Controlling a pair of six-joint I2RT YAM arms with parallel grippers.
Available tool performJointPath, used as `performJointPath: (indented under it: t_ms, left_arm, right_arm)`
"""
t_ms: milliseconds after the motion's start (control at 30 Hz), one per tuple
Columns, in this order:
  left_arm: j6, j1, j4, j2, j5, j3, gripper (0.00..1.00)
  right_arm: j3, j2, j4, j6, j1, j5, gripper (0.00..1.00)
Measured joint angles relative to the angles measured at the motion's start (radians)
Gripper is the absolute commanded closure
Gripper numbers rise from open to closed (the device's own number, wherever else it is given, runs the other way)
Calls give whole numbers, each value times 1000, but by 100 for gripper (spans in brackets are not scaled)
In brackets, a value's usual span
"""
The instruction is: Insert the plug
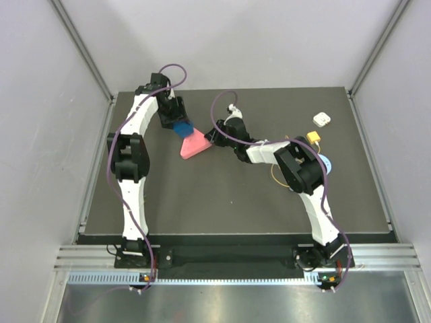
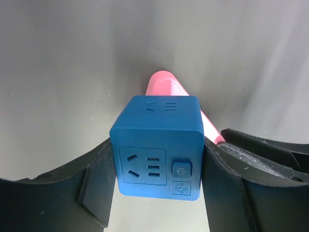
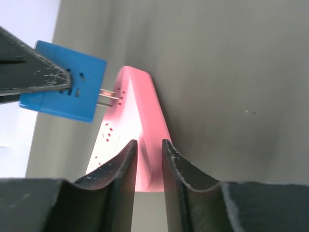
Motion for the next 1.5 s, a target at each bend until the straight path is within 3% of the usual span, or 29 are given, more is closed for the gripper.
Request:
performJointPath:
  t_ms: [467, 800, 1100, 1500]
  left_arm:
    - [84, -44, 17, -4, -51, 2, 100]
    - [209, -59, 8, -6, -40, 11, 100]
    - [321, -61, -51, -6, -29, 33, 100]
    - [357, -58, -108, 25, 2, 137, 100]
  right_arm:
    - [-22, 0, 40, -3, 0, -31, 73]
    - [-106, -30, 96, -38, -27, -93, 53]
    - [-321, -259, 96, -90, -155, -250, 46]
    - [-603, -588, 100, -160, -148, -344, 43]
